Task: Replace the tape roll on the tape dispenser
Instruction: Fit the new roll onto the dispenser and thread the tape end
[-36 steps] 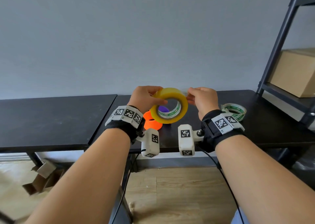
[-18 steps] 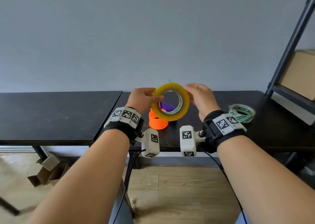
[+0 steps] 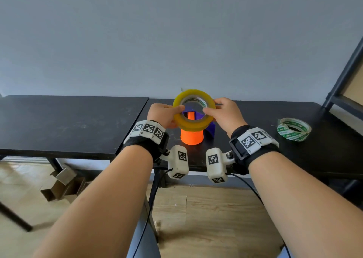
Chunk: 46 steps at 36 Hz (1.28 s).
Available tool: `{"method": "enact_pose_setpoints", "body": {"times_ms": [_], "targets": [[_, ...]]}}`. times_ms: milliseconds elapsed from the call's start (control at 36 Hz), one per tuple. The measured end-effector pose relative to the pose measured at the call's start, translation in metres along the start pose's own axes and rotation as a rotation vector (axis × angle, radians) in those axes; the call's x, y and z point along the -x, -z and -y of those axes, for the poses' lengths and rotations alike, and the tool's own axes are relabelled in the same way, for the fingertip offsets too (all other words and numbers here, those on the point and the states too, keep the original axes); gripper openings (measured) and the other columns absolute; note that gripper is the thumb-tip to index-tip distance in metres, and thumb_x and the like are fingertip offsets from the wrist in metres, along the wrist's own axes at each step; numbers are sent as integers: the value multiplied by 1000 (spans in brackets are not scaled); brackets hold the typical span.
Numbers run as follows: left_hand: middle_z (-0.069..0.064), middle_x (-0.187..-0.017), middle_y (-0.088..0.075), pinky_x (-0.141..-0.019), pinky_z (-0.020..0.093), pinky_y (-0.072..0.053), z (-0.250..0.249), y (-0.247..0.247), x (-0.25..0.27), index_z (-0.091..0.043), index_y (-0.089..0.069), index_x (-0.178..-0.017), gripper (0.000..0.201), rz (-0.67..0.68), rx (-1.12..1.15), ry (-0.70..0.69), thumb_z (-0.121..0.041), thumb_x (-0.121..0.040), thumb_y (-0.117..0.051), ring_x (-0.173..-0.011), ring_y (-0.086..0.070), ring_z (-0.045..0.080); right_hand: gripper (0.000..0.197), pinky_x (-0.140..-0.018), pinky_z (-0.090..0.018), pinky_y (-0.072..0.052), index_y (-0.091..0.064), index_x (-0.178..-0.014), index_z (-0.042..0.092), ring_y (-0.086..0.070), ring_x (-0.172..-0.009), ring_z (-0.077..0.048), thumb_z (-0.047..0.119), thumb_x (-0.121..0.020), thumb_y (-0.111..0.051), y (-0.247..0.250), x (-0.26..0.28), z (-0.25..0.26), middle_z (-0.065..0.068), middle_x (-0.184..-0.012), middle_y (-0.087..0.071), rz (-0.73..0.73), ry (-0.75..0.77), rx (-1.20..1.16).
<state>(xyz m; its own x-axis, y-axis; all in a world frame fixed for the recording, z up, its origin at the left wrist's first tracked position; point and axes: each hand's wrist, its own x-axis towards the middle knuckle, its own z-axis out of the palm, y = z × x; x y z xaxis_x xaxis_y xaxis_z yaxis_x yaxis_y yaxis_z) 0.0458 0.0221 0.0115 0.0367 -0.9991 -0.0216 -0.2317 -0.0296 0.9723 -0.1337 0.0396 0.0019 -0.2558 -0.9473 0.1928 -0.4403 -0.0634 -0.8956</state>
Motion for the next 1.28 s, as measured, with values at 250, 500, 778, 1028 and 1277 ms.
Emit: {"method": "enact_pose_setpoints", "body": {"times_ms": [250,500,778,1028,1277], "targets": [[19,-83,-76,-77,45,-61,14,-6,-13,2,-72,-97,44,29,-53,165,-36,-76,-77,-76,-75,31,21,-86,-49,-54,-76,-88,9,-69,-87,-28,26,-79,-68,-12,-12,-8,-10,-86,-75,7,33,220],[24,-88,-74,-79,50,-60,24,-14,-24,4,-67,-97,40,69,-71,231,-29,-77,-76,-80,-74,36,27,-86,-52,-53,-71,-99,-3,-66,-96,-40,18,-84,-62,-20,-12,-15,-24,-101,-71,4,-10,172],[20,-80,-72,-78,48,-61,16,-16,-20,-2,-62,-85,23,34,-151,227,-21,-75,-68,-73,-74,35,24,-84,-46,-54,-72,-97,4,-67,-94,-31,19,-80,-63,-18,-16,-11,-15,-97,-73,5,-70,161],[12,-63,-72,-69,40,-63,23,-21,-15,-8,-64,-76,28,-84,-184,156,-36,-75,-62,-54,-73,29,29,-85,-47,-54,-64,-103,8,-65,-96,-27,19,-76,-66,-23,-16,-10,-9,-100,-68,-3,-92,99],[16,-70,-75,-67,31,-59,29,-18,-15,-8,-63,-71,35,-109,-275,122,-42,-76,-56,-65,-75,28,24,-80,-42,-54,-64,-103,13,-66,-92,-23,22,-82,-62,-28,-18,-12,-5,-98,-69,30,-65,149]]}}
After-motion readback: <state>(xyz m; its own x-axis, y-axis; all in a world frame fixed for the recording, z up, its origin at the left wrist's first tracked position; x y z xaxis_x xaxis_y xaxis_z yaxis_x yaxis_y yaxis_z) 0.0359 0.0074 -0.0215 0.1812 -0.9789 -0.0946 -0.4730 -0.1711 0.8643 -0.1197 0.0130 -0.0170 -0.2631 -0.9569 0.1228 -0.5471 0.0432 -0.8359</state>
